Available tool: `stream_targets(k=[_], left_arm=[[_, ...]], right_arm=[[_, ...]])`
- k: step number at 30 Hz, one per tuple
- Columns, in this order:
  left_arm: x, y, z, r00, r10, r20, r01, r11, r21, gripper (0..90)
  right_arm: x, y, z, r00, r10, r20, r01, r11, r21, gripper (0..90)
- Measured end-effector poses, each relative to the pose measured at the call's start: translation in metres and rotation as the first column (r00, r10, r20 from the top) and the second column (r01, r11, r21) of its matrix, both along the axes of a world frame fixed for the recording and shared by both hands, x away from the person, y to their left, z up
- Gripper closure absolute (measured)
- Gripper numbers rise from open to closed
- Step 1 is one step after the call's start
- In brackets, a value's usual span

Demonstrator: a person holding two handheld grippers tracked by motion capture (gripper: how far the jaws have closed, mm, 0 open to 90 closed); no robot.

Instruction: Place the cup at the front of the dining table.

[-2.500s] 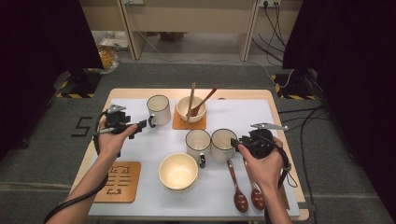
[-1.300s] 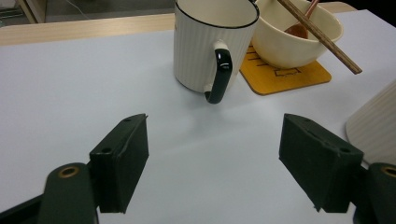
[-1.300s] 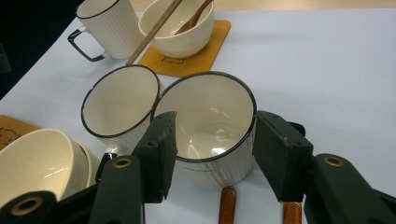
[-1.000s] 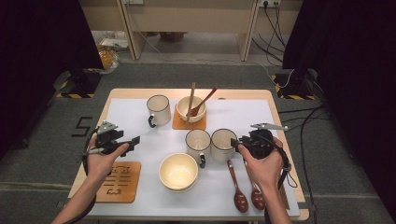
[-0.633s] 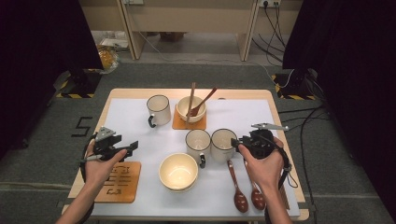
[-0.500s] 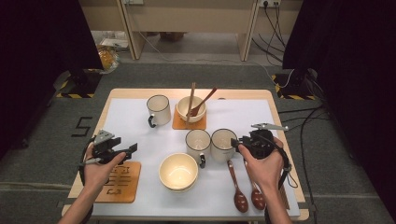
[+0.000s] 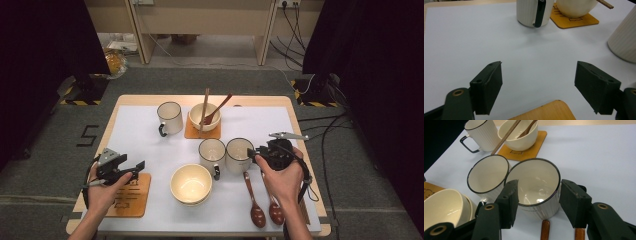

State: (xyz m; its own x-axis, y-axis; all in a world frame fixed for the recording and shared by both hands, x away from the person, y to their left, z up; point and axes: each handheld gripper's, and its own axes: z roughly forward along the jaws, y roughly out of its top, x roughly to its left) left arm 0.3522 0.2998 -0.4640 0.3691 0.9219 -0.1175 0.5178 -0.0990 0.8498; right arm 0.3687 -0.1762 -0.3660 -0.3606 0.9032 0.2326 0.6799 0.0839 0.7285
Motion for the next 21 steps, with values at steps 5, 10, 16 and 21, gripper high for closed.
stream_targets(k=[5, 10, 16, 21], left_arm=[[-0.004, 0.002, -0.005, 0.9999, 0.0, 0.017, 0.0, 1.0, 0.006, 21.3], [-0.008, 0.003, -0.011, 0.9989, -0.002, 0.047, 0.001, 1.0, 0.008, 21.2], [-0.012, 0.006, -0.013, 0.9979, 0.003, 0.065, -0.002, 1.0, -0.009, 21.2], [-0.016, 0.007, -0.014, 0.9971, 0.004, 0.076, -0.003, 0.9998, -0.019, 21.1]], right_arm=[[0.0, 0.0, 0.0, 1.0, -0.001, 0.0, 0.001, 1.0, 0.0, 48.8], [0.0, 0.0, -0.002, 1.0, 0.0, -0.004, 0.0, 1.0, 0.0, 48.8], [0.0, 0.002, -0.002, 1.0, 0.003, -0.008, -0.003, 1.0, -0.003, 48.8], [0.001, 0.003, -0.005, 0.9999, 0.009, -0.011, -0.009, 1.0, -0.009, 48.8]])
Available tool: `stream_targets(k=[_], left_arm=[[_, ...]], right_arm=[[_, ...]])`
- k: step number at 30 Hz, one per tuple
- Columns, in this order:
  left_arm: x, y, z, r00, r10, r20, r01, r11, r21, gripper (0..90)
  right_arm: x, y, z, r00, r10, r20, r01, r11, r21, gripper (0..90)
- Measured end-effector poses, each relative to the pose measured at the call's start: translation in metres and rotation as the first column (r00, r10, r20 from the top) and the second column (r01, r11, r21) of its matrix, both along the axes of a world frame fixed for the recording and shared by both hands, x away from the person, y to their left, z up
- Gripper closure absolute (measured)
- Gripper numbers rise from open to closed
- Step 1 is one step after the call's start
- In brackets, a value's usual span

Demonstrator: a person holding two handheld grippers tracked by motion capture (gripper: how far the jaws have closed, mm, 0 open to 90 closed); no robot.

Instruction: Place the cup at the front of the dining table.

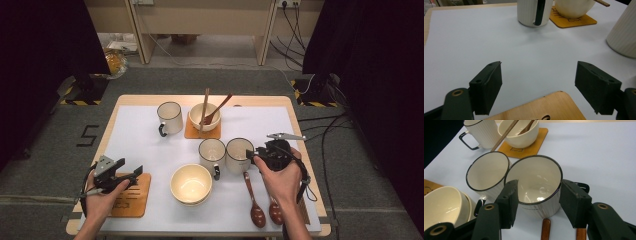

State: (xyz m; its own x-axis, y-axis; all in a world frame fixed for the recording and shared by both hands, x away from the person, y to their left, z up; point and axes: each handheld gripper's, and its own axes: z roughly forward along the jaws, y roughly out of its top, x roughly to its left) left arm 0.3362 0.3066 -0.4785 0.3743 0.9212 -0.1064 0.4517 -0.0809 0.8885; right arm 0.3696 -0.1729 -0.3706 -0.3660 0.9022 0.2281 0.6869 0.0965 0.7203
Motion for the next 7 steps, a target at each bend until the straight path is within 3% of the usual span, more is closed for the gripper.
stream_targets(k=[7], left_arm=[[-0.0016, 0.001, -0.0011, 0.9998, 0.001, 0.019, -0.001, 1.0, -0.007, 21.0]], right_arm=[[0.0004, -0.0009, 0.0008, 1.0, 0.0, 0.003, 0.0, 1.0, 0.001, 48.8]])
